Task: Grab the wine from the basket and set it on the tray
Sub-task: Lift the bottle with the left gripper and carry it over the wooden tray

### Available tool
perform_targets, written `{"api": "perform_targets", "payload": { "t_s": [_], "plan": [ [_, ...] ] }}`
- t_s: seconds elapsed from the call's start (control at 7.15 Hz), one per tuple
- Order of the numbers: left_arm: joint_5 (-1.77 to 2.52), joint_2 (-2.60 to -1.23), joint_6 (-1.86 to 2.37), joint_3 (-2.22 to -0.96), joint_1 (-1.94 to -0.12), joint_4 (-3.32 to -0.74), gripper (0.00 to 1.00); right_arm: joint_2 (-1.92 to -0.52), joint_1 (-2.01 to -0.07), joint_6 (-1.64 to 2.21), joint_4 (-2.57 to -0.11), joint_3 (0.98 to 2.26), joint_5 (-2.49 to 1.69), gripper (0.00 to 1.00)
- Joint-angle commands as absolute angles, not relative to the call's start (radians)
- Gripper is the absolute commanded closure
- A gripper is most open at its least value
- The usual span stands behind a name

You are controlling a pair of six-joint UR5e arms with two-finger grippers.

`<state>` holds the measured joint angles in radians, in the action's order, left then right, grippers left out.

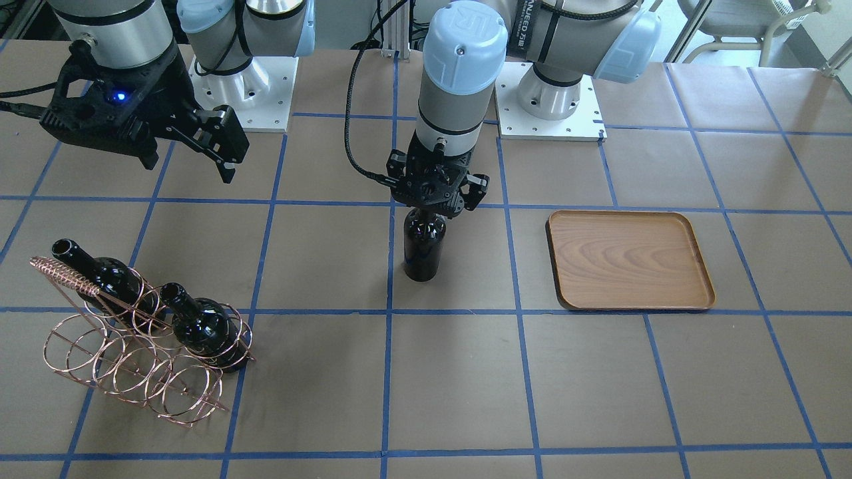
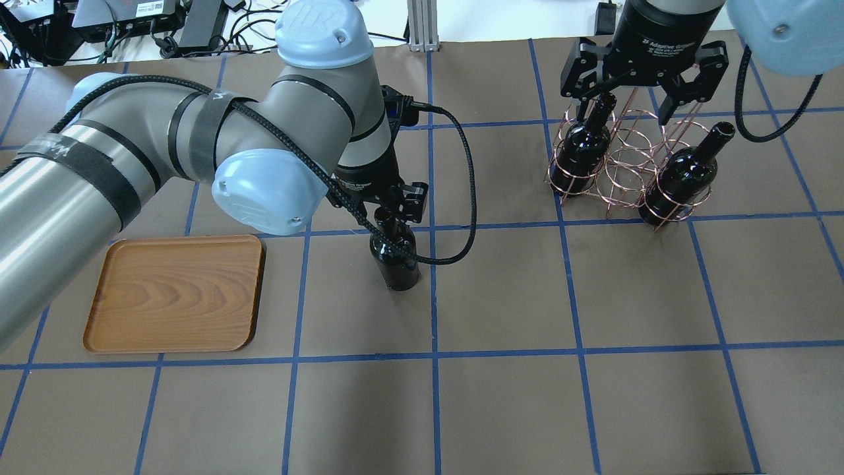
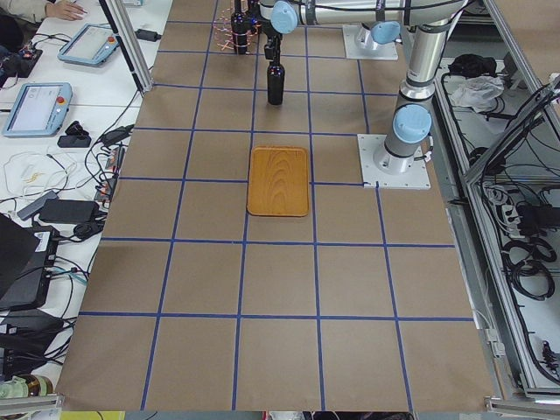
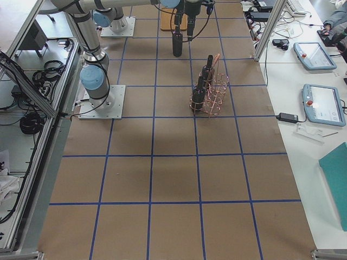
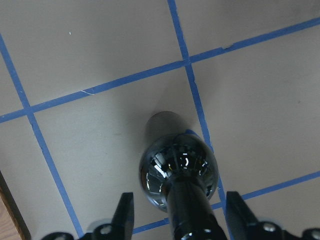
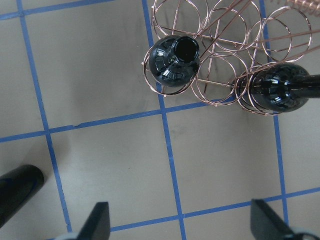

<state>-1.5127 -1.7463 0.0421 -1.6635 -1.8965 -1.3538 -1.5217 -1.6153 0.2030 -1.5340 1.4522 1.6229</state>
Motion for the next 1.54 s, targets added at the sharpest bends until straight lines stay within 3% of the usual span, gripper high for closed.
{"api": "perform_targets", "payload": {
  "t_s": [0.0,0.14,0.28,0.42,0.98,1.4],
  "plan": [
    [-1.509,-1.746,0.041,-1.663,-1.898,-1.355,0.33,-1.522,-1.615,0.202,-1.534,1.454,1.623,0.00],
    [-1.509,-1.747,0.041,-1.664,-1.898,-1.355,0.49,-1.522,-1.615,0.202,-1.534,1.454,1.623,0.00],
    [-1.509,-1.746,0.040,-1.663,-1.901,-1.367,0.80,-1.522,-1.615,0.204,-1.535,1.454,1.621,0.00],
    [-1.509,-1.746,0.038,-1.663,-1.904,-1.388,1.00,-1.523,-1.615,0.204,-1.536,1.454,1.621,0.00],
    [-1.522,-1.714,0.038,-1.631,-1.884,-1.436,1.00,-1.522,-1.615,0.204,-1.536,1.454,1.621,0.00],
    [-1.575,-1.692,-0.119,-1.499,-1.673,-1.609,1.00,-1.522,-1.615,0.204,-1.537,1.454,1.623,0.00]
  ]
}}
